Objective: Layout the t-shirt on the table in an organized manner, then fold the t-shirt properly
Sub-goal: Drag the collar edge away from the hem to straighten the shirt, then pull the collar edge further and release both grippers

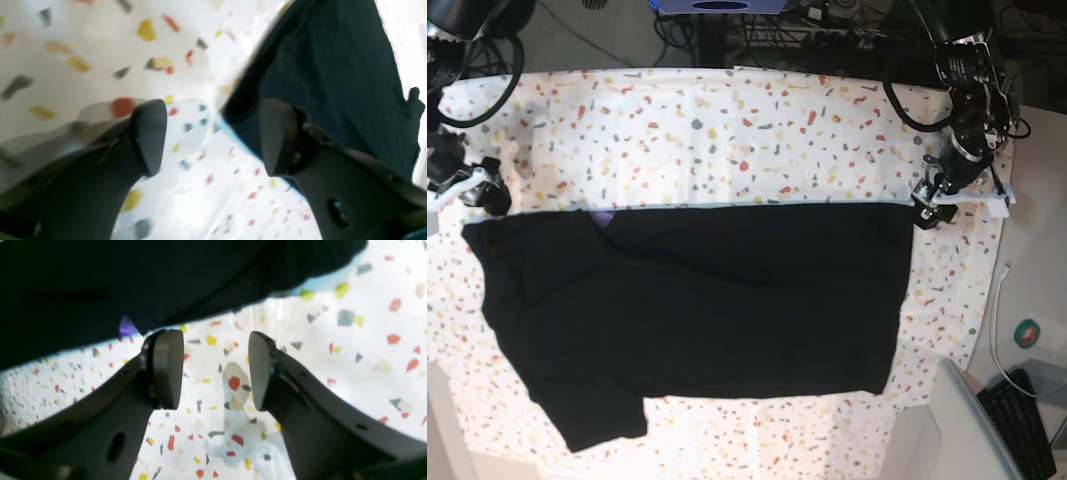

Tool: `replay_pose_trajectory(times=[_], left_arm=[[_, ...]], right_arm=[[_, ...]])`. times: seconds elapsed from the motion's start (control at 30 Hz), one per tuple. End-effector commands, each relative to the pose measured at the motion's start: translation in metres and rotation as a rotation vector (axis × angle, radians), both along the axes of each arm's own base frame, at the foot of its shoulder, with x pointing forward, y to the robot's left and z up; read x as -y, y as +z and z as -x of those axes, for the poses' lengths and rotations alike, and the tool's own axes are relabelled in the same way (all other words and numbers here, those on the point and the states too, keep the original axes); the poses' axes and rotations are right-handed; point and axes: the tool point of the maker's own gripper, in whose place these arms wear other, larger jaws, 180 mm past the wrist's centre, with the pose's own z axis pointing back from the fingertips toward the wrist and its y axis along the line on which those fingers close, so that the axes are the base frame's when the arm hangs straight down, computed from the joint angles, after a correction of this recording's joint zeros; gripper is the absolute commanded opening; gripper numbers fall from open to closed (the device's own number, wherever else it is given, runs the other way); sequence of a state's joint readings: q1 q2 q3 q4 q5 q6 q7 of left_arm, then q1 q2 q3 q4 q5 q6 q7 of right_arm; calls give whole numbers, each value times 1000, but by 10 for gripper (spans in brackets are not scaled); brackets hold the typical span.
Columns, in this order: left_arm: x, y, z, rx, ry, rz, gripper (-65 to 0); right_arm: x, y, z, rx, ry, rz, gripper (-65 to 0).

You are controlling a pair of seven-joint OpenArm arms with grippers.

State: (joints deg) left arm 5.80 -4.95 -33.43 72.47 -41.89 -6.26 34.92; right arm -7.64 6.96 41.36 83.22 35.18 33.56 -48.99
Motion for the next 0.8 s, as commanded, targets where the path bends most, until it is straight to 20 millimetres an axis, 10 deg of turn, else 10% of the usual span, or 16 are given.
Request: replay_pose_trajectory(times=[0.0,0.4,0.6,0.77], left_arm=[[0,9,-13,38,-19,-8,-232],[38,-21,-32,-31,-96,68,-240],[39,-25,-29,-44,-99,72,-650],[30,-26,-24,-54,-99,53,-650]], right_arm=[[8,12,-9,52,-9,9,-350],[57,-30,-10,-10,-247,-167,-350],[57,-36,-32,25,-293,-233,-339],[44,-48,-39,8,-312,-304,-215]])
